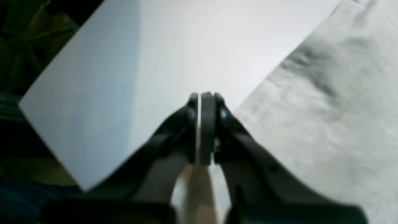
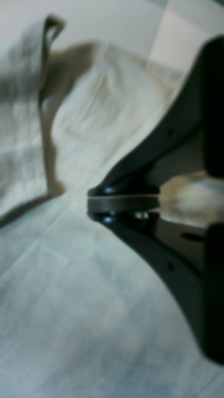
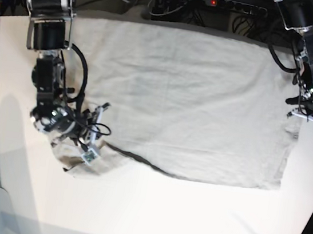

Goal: Layout the t-shirt on the table in an organized manner, then fold the t-shirt properly
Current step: 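Pull the shirt hem corner with the right gripper to straighten the edge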

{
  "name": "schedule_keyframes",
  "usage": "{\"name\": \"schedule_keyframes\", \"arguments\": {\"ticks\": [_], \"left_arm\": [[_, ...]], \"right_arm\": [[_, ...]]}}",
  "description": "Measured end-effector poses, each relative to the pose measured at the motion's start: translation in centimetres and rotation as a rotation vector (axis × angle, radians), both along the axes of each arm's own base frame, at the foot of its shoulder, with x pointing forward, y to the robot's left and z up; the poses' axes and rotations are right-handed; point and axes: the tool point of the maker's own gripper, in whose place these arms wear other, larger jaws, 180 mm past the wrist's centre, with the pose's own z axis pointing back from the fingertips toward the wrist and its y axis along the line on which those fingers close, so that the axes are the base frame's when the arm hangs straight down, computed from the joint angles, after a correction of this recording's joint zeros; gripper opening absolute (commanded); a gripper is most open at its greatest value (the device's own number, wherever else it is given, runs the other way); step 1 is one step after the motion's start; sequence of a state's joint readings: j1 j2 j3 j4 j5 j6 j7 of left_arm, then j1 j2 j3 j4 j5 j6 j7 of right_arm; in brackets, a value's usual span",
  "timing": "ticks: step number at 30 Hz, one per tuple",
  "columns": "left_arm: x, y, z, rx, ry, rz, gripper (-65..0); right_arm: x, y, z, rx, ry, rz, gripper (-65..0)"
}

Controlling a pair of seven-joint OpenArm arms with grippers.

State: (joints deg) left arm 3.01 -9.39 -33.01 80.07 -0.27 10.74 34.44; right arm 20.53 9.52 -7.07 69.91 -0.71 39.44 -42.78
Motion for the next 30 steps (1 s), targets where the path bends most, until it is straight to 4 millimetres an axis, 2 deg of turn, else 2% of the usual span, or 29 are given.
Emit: {"name": "schedule_keyframes", "arguments": {"ticks": [2,6,10,15,21,24,25,28,30], "left_arm": [[-0.1,0.0,-0.1,0.000,0.004,0.000,-63.6],[0.0,-0.2,-0.1,-0.002,0.000,-0.002,-63.6],[-0.1,-0.1,-0.2,-0.005,-0.001,0.002,-63.6],[-0.2,-0.1,-0.2,-0.003,0.002,0.002,-63.6],[-1.5,0.1,-0.9,0.002,0.033,0.005,-63.6],[-1.4,0.1,-0.8,0.002,0.032,0.003,-63.6],[-1.5,0.1,-0.8,0.005,0.030,0.002,-63.6],[-2.1,0.1,-1.2,0.005,0.046,0.002,-63.6],[-2.3,0.1,-1.3,0.000,0.054,0.004,-63.6]], "right_arm": [[0.5,0.2,-0.8,-0.013,0.038,0.009,-64.7],[2.5,2.1,-0.7,0.045,0.017,0.040,-64.7],[1.9,2.6,-2.4,0.078,0.047,0.044,-64.6],[3.0,3.1,-2.3,0.107,0.033,0.058,-64.5],[4.0,3.6,-2.3,0.178,0.001,0.050,-64.4],[5.3,4.4,-0.6,0.255,-0.094,0.052,-64.6],[6.3,4.4,0.3,0.281,-0.156,0.016,-64.6],[10.1,1.6,3.3,0.285,-0.413,-0.202,-64.6],[11.3,-0.6,5.4,0.279,-0.550,-0.269,-64.6]]}}
